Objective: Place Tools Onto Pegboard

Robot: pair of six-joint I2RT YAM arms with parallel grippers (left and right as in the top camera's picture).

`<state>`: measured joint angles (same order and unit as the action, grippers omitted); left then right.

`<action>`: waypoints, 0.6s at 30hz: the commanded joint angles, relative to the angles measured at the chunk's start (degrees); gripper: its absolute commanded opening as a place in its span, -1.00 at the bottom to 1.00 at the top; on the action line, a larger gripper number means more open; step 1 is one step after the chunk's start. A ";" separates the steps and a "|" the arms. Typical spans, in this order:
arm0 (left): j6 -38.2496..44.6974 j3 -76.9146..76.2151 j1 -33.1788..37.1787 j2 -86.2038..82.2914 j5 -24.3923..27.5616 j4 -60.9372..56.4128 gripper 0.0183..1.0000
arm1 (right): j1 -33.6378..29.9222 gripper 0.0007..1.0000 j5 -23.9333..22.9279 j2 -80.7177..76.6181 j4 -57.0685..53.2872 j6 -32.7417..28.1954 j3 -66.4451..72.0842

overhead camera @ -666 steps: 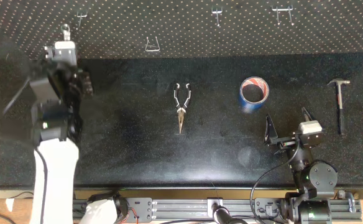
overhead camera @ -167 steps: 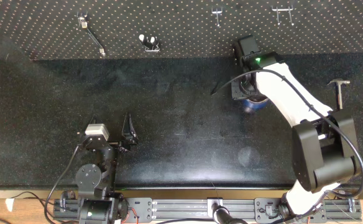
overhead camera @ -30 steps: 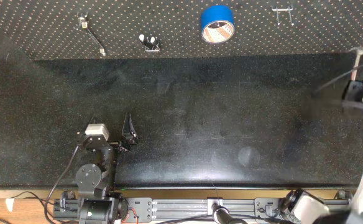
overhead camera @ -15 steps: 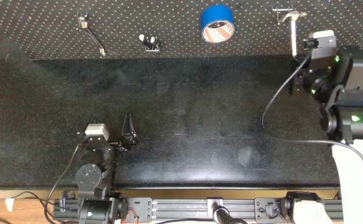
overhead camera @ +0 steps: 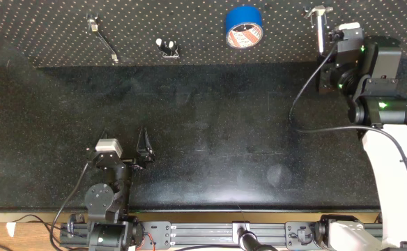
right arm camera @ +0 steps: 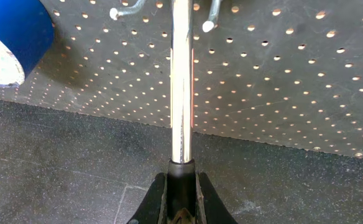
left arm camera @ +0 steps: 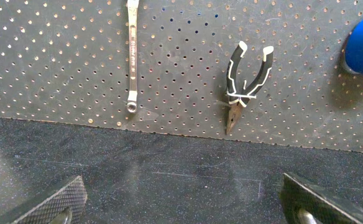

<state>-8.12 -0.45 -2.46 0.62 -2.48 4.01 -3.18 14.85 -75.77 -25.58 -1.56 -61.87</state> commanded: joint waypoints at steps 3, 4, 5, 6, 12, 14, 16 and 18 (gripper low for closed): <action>0.72 0.13 -0.20 -0.42 0.17 0.42 1.00 | 3.15 -0.77 -0.28 -2.19 0.44 -1.09 -0.26; 0.72 0.13 -0.20 -0.42 0.17 0.42 0.99 | 3.28 -0.66 -0.26 -2.47 0.44 -1.07 -0.26; 0.72 0.13 -0.20 -0.42 0.17 0.42 0.99 | 3.39 -0.57 -0.24 -2.82 0.46 -1.05 -0.26; 0.72 0.13 -0.20 -0.42 0.17 0.42 0.99 | 3.43 -0.49 -0.24 -3.08 0.44 -1.05 -0.26; 0.72 0.13 -0.20 -0.42 0.17 0.42 0.99 | 3.43 -0.06 -0.87 -3.32 0.46 -1.07 -0.26; 0.72 0.13 -0.20 -0.42 0.17 0.42 0.99 | 3.43 0.06 -0.90 -3.32 0.50 -1.07 -0.26; 0.72 0.13 -0.20 -0.42 0.17 0.42 0.99 | 3.43 0.29 -0.90 -3.32 1.14 -1.07 -0.26; 0.72 0.13 -0.20 -0.42 0.17 0.42 0.99 | 3.43 0.50 -0.87 -3.32 1.53 -1.05 -0.26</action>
<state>-8.12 -0.45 -2.46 0.62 -2.48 4.01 -0.23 13.85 -78.76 -24.56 -2.63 -61.87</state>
